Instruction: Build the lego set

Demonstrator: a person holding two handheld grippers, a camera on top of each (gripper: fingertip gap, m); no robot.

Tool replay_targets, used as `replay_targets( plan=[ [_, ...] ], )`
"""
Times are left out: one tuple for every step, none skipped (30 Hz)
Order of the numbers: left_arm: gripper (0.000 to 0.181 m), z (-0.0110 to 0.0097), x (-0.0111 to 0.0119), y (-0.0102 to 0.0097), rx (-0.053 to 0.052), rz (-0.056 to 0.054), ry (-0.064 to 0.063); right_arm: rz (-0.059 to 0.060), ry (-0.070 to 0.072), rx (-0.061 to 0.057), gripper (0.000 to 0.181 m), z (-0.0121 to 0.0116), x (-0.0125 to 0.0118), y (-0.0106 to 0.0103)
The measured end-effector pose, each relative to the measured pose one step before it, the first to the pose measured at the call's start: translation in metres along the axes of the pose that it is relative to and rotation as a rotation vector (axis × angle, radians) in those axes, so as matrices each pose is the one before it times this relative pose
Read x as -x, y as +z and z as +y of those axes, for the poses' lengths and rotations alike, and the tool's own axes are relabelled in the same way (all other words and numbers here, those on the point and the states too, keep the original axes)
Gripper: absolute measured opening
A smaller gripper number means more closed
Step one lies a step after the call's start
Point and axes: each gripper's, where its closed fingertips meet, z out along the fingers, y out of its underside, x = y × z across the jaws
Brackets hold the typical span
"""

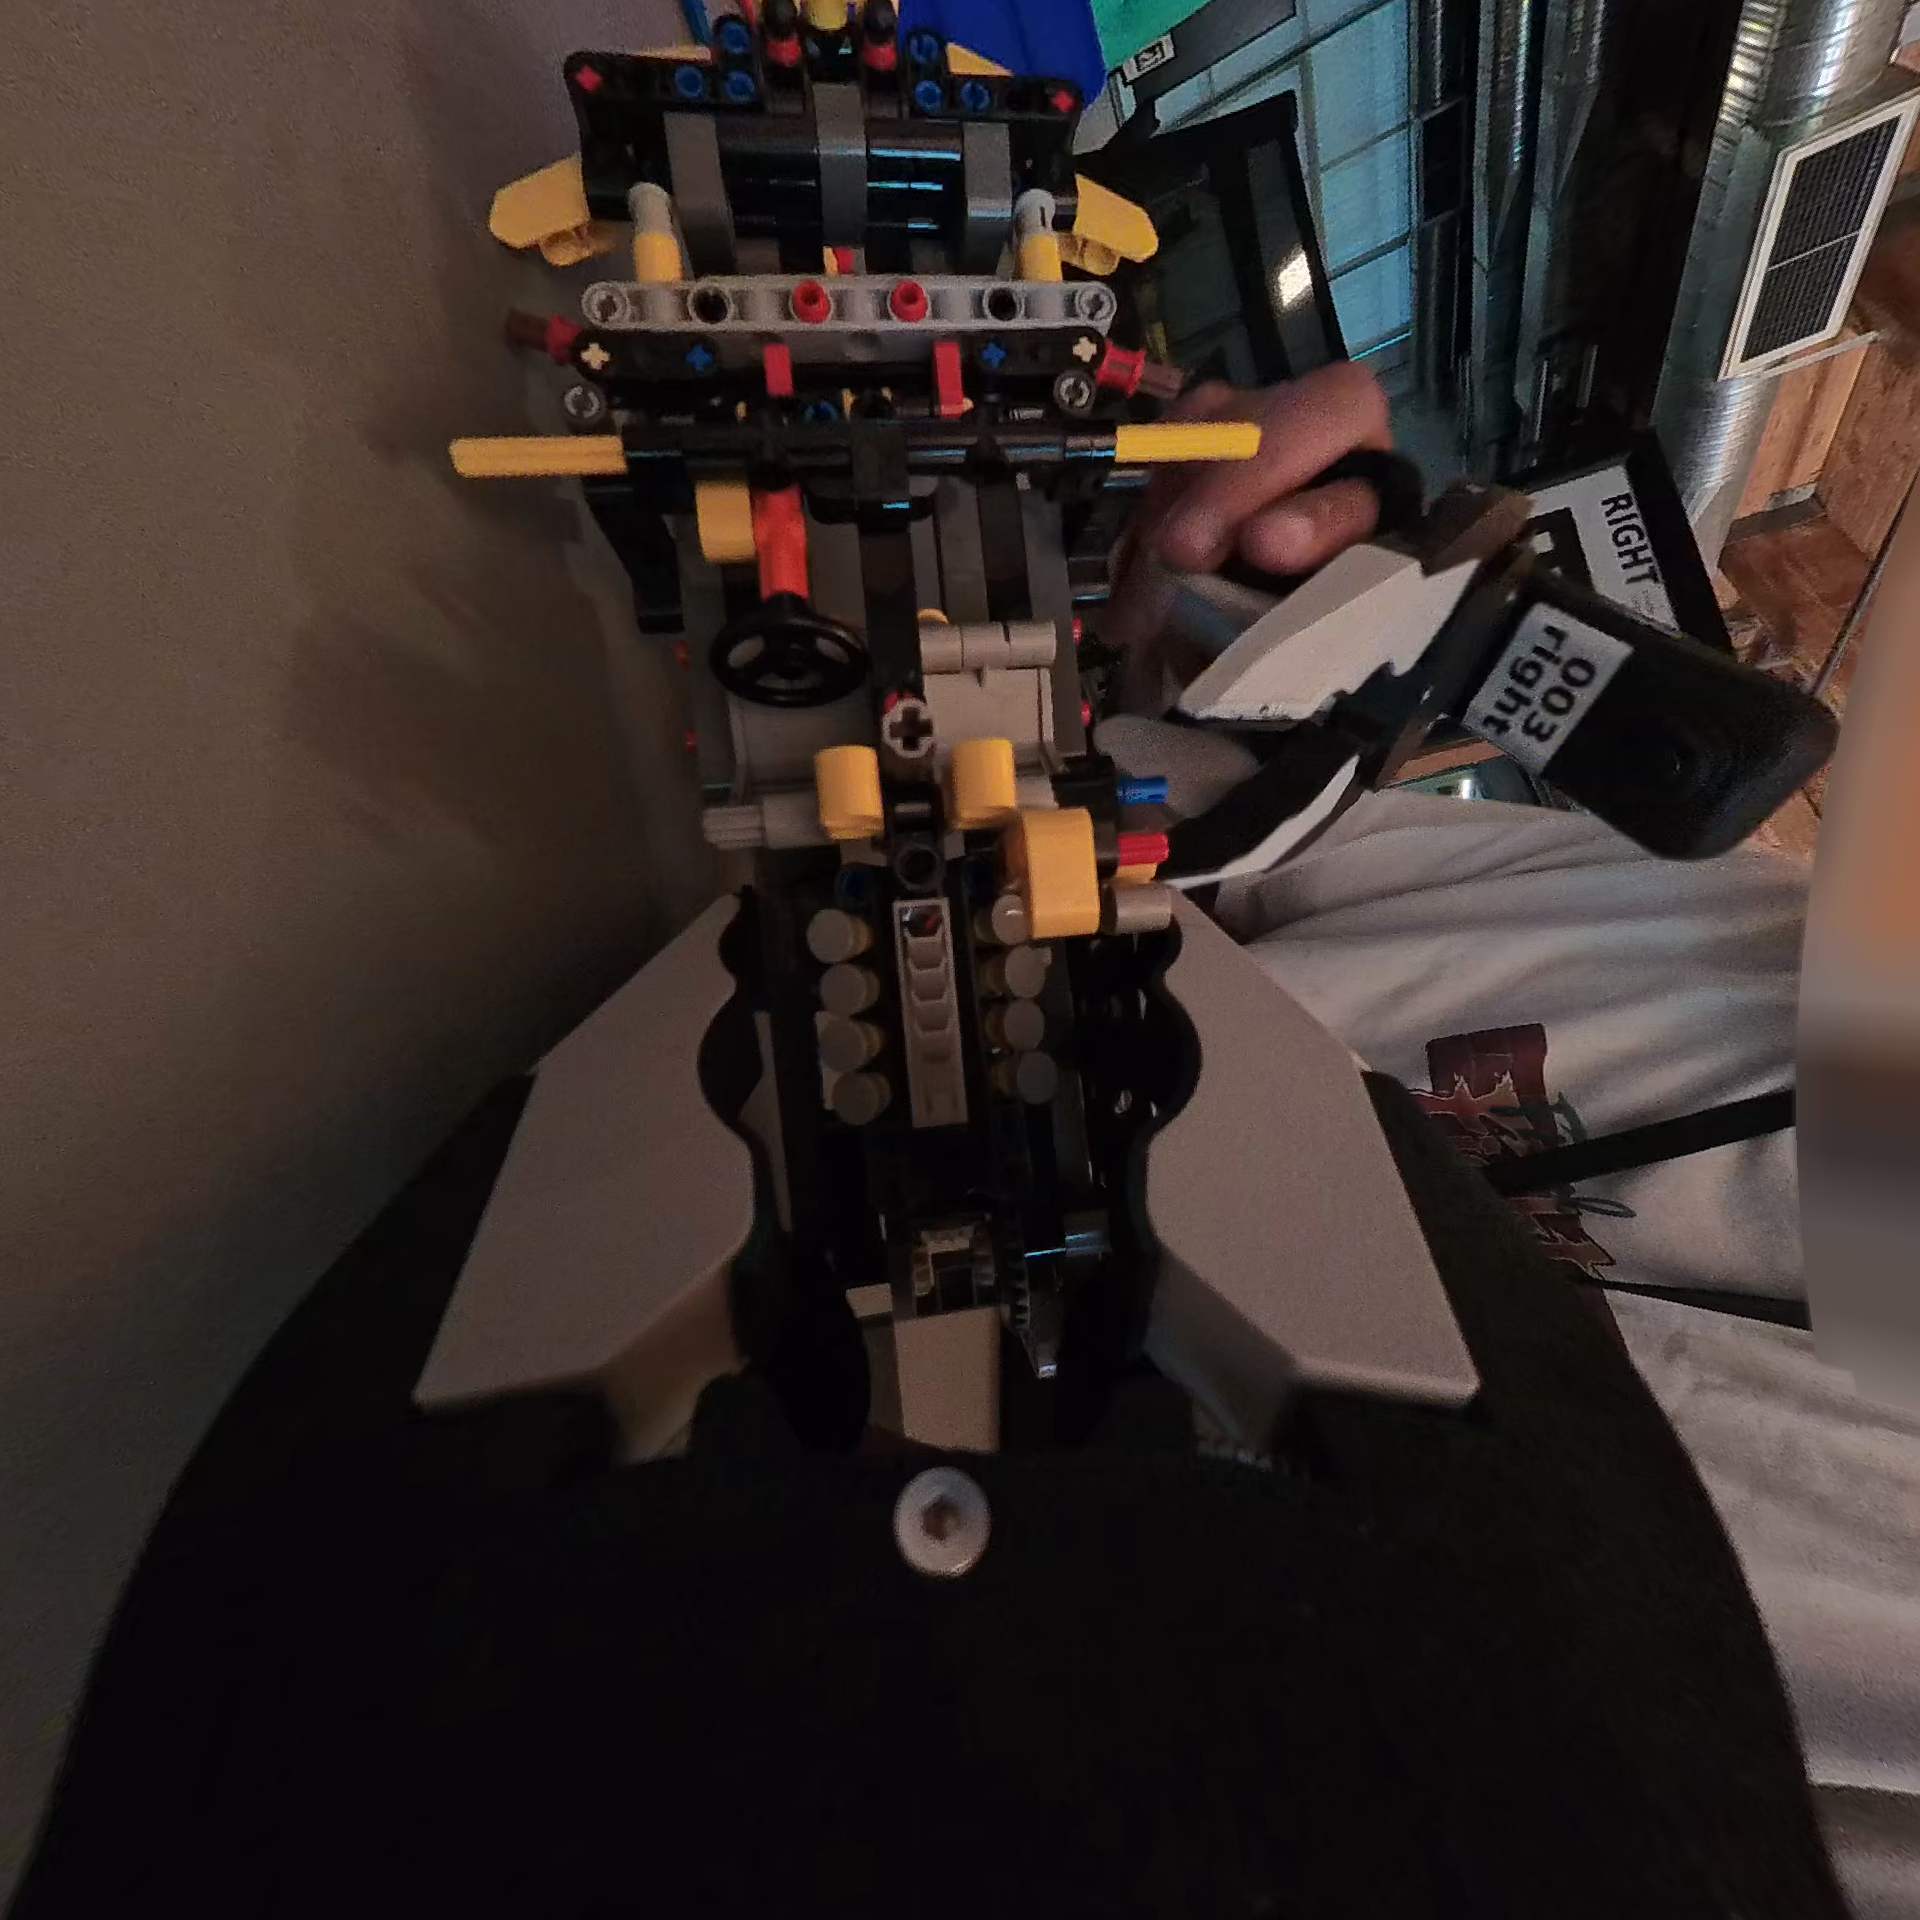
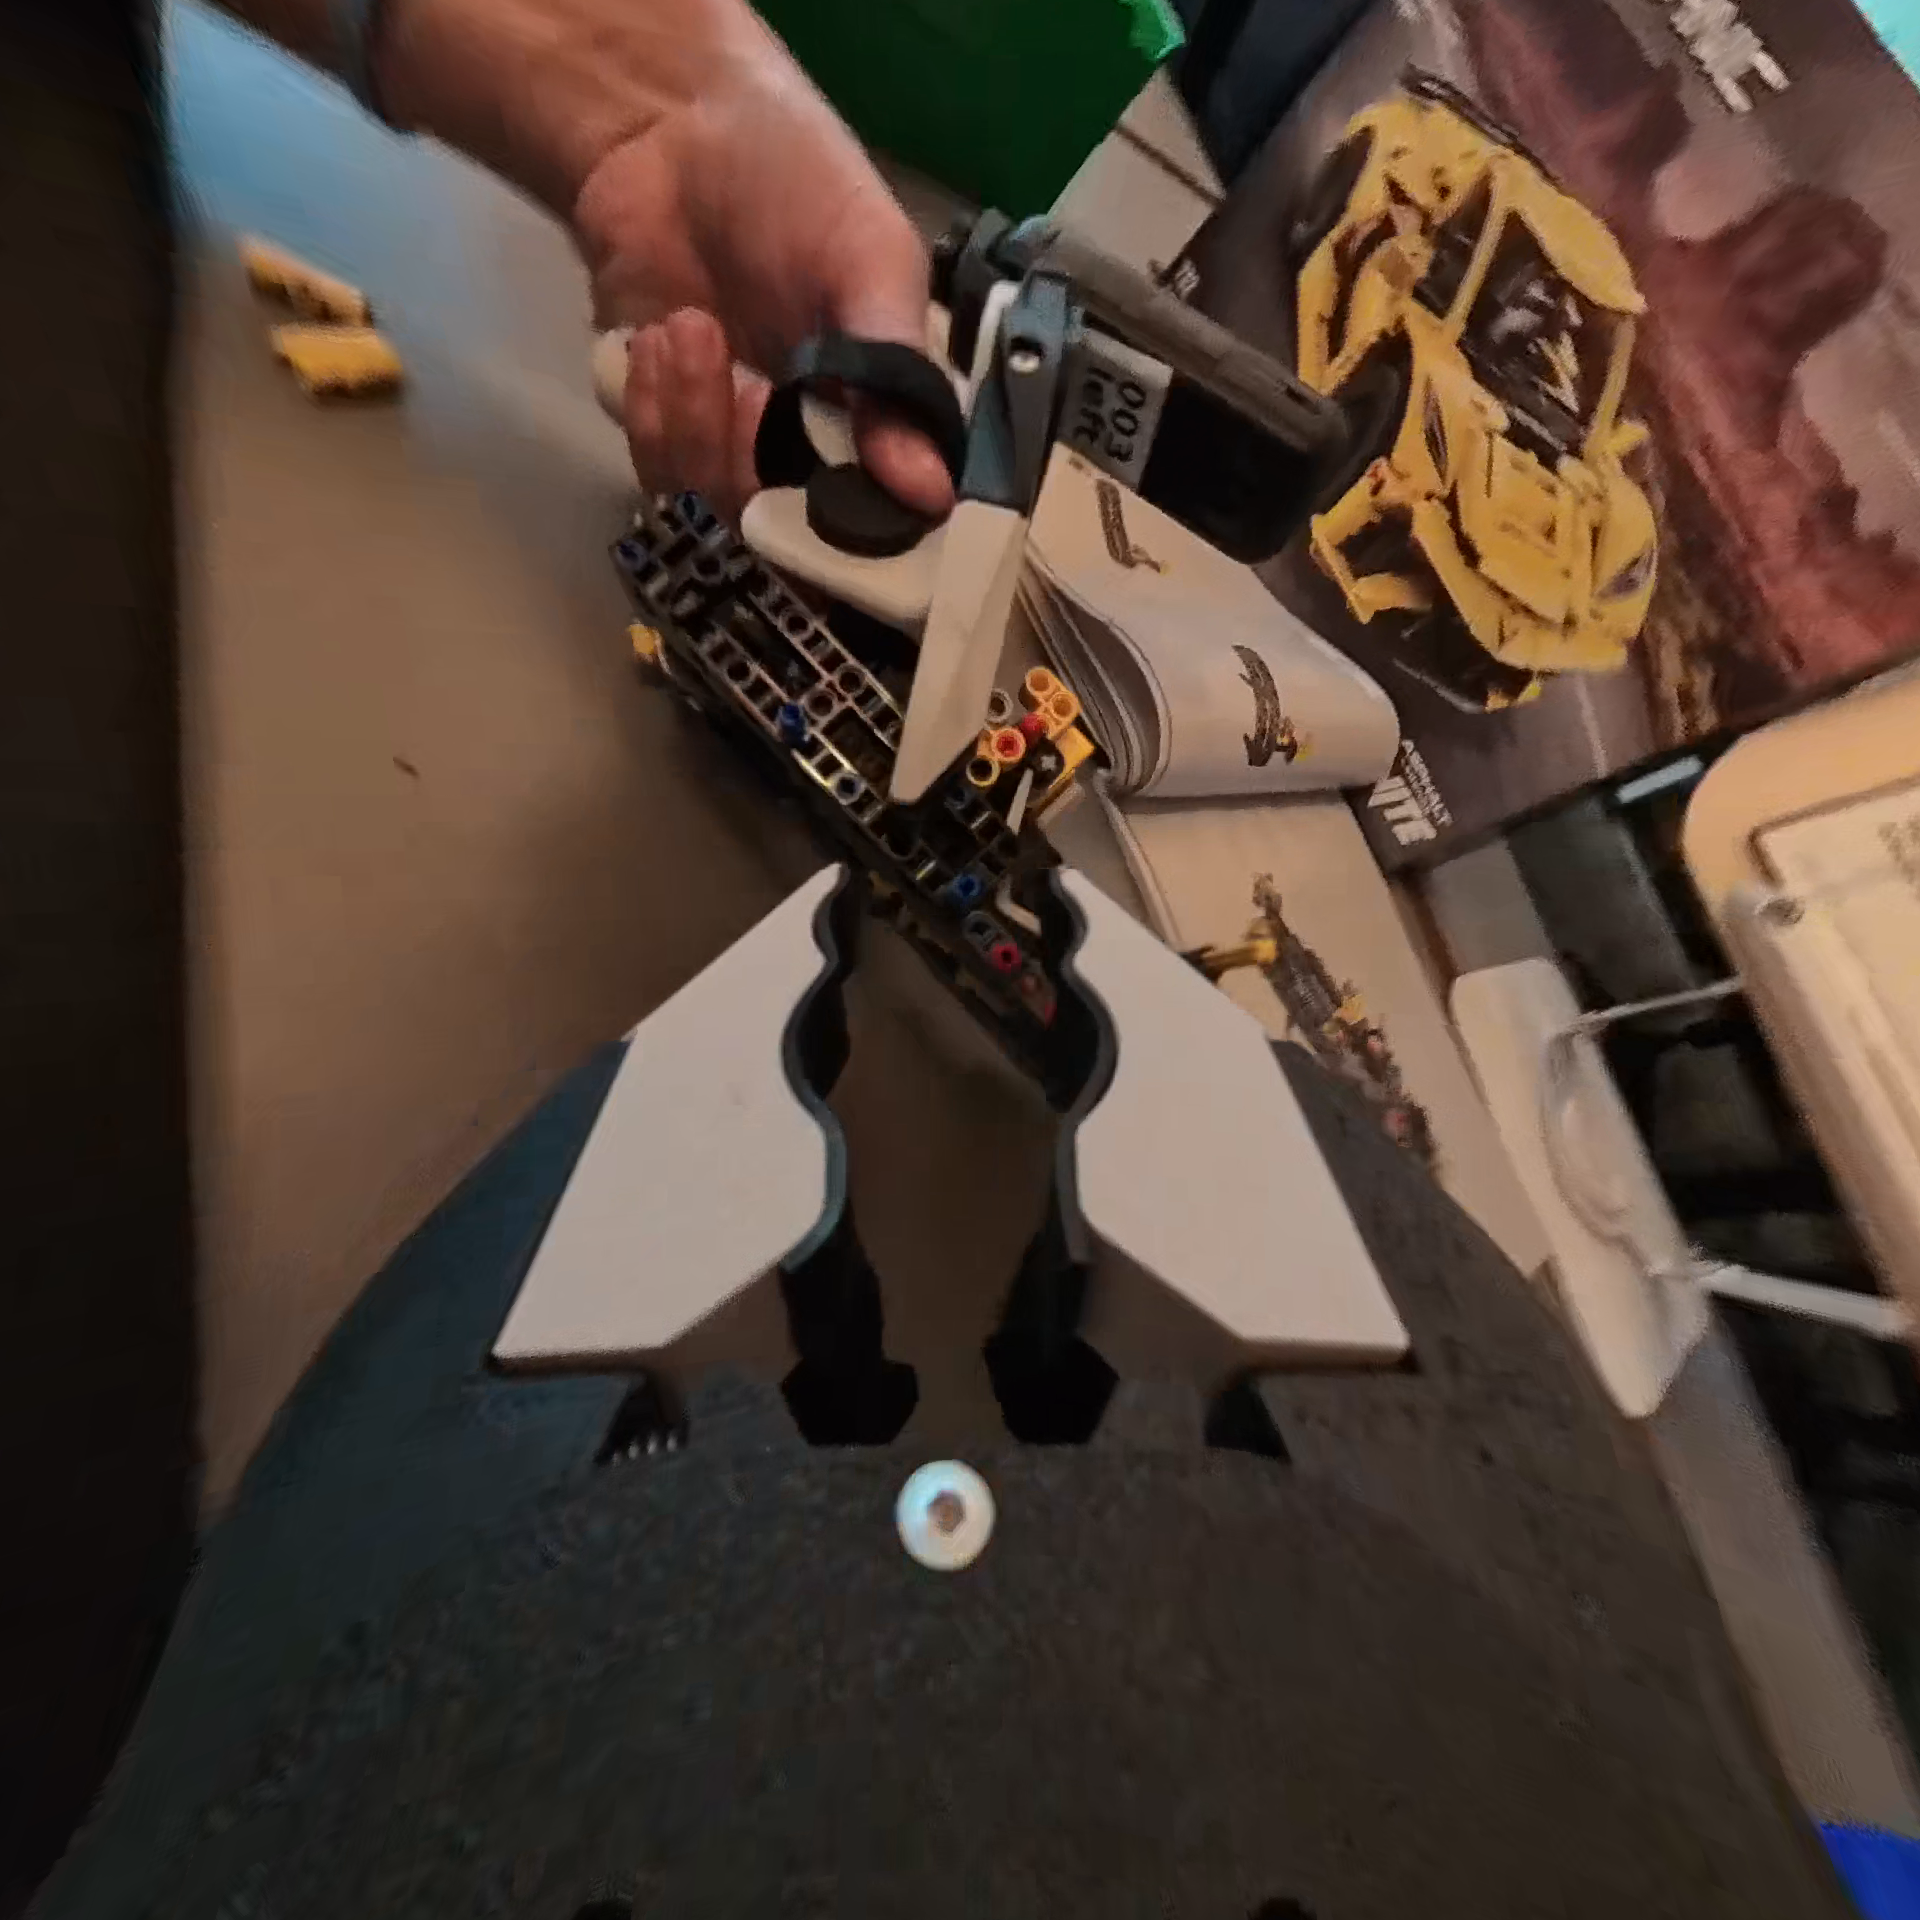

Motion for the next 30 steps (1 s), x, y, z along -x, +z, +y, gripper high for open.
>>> replay_targets(
  plan=[
    [0.075,0.0004,-0.00012,0.00019,0.0011,-0.0006,0.001,-0.0189,-0.0702,0.0324,0.037,0.00183,-0.00081,0.00331],
    [0.075,0.00013,-0.00007,0.00017,0.0009,-0.0009,0.001,-0.0251,-0.0559,0.0279,0.037,0.00133,-0.00021,0.00413],
    [0.075,0.00023,-0.00005,0.00011,0.0017,-0.001,0.0013,-0.0293,-0.0453,0.0195,0.038,0.00012,0.00001,0.00401],
    [0.075,0.00007,0.00002,-0.00002,0.0015,-0.0006,0.0016,-0.0339,-0.0379,0.0169,0.038,0.00009,0.00067,0.00346],
    [0.076,0.00002,0.00003,0.00001,0.0011,0.0009,0.0001,-0.0462,-0.0283,0.0134,0.038,-0.00025,0.00261,0.00297],
    [0.077,0.00008,-0.0001,0.00004,0.0,0.0015,-0.001,-0.0316,-0.0236,0.0191,0.035,0.00064,0.00074,0.00313],
    [0.077,-0.00003,0.00002,-0.0001,-0.001,0.001,-0.0009,-0.0102,-0.0302,0.0269,0.033,0.00213,-0.00141,0.00321],
    [0.077,-0.00018,0.00005,-0.00013,-0.0019,0.0006,-0.0016,0.0039,-0.0382,0.019,0.029,0.00132,-0.00222,0.00241],
    [0.076,-0.00037,-0.00014,-0.0005,-0.0039,0.0043,-0.0043,0.0002,-0.0396,0.0073,0.029,-0.00049,-0.00069,0.00076],
    [0.075,-0.00031,-0.00016,-0.00051,-0.0046,0.0065,-0.0043,0.0019,-0.029,0.0076,0.029,-0.00023,-0.00088,-0.00001],
    [0.075,0.00001,0.0,0.00018,-0.0029,0.005,-0.0034,-0.0032,-0.0118,0.0082,0.029,0.00014,0.0,-0.00015],
    [0.075,0.00023,-0.0002,0.00078,-0.0014,0.0057,-0.0026,-0.0111,0.0145,0.006,0.029,0.00049,0.00056,-0.00026],
    [0.077,0.0,-0.00042,0.00088,-0.003,0.0088,-0.0044,-0.0179,0.0285,0.0035,0.029,0.00069,0.00033,-0.00062],
    [0.075,-0.00064,-0.00056,0.0009,-0.0066,0.0132,-0.0116,-0.0169,0.0267,0.0063,0.028,0.00114,-0.00026,-0.00083],
    [0.078,-0.00114,-0.00016,0.00067,-0.0084,0.0117,-0.0157,-0.0012,0.0093,0.0101,0.028,0.00141,-0.00069,-0.00057],
    [0.076,-0.00047,-0.00004,0.00002,-0.0018,0.0026,-0.003,0.0094,-0.0048,0.0084,0.028,0.00077,-0.00057,-0.00004],
    [0.076,0.00014,0.00014,-0.00017,0.0018,-0.0048,0.0072,0.0078,0.0013,0.0054,0.028,0.00018,0.00002,0.00003],
    [0.078,0.00041,0.00011,0.00004,0.0034,-0.002,0.001,0.0034,0.0052,0.0039,0.028,0.00016,0.00042,0.00003],
    [0.078,0.00025,0.00003,0.00045,0.001,0.001,-0.0034,0.0018,0.006,0.0005,0.028,0.00053,0.00041,-0.00018],
    [0.076,0.00017,0.00005,0.00036,0.0014,-0.0002,-0.0002,-0.0003,0.0115,-0.0028,0.028,0.00043,0.00031,-0.00019],
    [0.076,0.00021,-0.00007,0.00018,0.0011,-0.0006,0.0002,-0.0008,0.0122,-0.0031,0.028,0.00019,0.00029,-0.0001],
    [0.076,0.00009,0.00009,0.00026,0.0002,0.0003,-0.0016,0.0016,0.0042,-0.0004,0.028,0.00047,0.00018,-0.00006],
    [0.076,0.00019,-0.00002,0.00023,0.0001,-0.0005,0.0002,-0.007,0.0115,0.0031,0.028,0.00046,0.00046,-0.00012],
    [0.077,0.00003,-0.00015,-0.00013,-0.0012,0.0001,0.0002,-0.0057,0.0016,0.0027,0.028,0.00008,0.00001,-0.00014],
    [0.077,-0.00018,0.0001,-0.00055,-0.0012,0.0017,-0.0014,0.0056,-0.0075,-0.0015,0.028,-0.00038,-0.00063,0.00034],
    [0.076,0.00057,0.00009,-0.00012,0.0034,0.0002,-0.0005,-0.0066,0.007,-0.0072,0.028,-0.00032,0.00043,0.00037],
    [0.076,0.0001,0.00001,0.00032,0.0021,-0.0028,0.0069,-0.0113,0.0097,-0.0064,0.028,-0.00004,0.00027,-0.00024],
    [0.078,0.00011,0.00006,0.0003,0.0011,-0.0053,0.0095,0.0004,-0.008,-0.0013,0.028,0.00001,-0.00007,-0.00017],
    [0.078,0.0005,0.00002,-0.00014,0.0045,-0.0016,0.006,0.004,0.0022,-0.0045,0.028,-0.00092,0.00052,0.00002],
    [0.078,0.00021,0.00005,0.00004,0.0022,-0.0029,0.0027,0.0031,0.0228,-0.0052,0.029,-0.00038,0.00044,0.00004]
  ],
)
